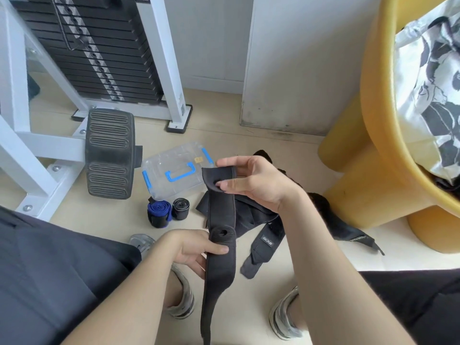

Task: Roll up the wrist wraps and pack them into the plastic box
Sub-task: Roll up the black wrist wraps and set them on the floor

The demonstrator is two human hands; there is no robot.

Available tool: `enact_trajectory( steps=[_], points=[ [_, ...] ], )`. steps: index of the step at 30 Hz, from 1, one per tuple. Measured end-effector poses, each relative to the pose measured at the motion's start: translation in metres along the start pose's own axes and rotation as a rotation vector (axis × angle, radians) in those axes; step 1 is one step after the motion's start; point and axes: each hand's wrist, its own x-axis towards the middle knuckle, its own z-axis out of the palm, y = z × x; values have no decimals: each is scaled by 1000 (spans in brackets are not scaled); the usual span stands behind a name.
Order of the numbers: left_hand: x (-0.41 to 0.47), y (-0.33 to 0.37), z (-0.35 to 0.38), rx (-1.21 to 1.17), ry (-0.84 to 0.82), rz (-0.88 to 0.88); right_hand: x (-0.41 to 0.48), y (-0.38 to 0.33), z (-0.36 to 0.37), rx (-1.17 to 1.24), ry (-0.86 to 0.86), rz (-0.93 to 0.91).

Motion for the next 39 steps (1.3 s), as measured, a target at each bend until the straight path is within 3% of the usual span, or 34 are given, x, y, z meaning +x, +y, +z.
enact_trajectory(
  steps=[4,6,8,10,12,17,23,25,28,31,39],
  points=[
    [3,18,-8,366,465,118,3,22,7,-60,68,58],
    [2,29,-16,290,691,255,6,32,7,-114,113,84],
    [-8,43,-21,37,810,323,9,41,6,-136,139,112],
    [-25,58,-21,-265,748,374,10,48,5,-110,176,126],
    [-39,70,-23,-362,632,480,11,52,5,-59,216,112],
    [-55,80,-24,-189,565,676,11,48,1,19,267,48],
    [-59,85,-25,-121,590,806,9,33,-4,-246,279,-67],
    [-59,87,-25,-111,623,830,10,29,-5,-286,288,-105],
    [-59,90,-25,-92,716,845,10,24,-7,-531,294,-161],
    [-58,91,-30,94,852,838,9,23,-8,-652,316,-223],
    [-74,98,-23,-71,561,860,8,20,-1,-383,401,-394]
  ],
)
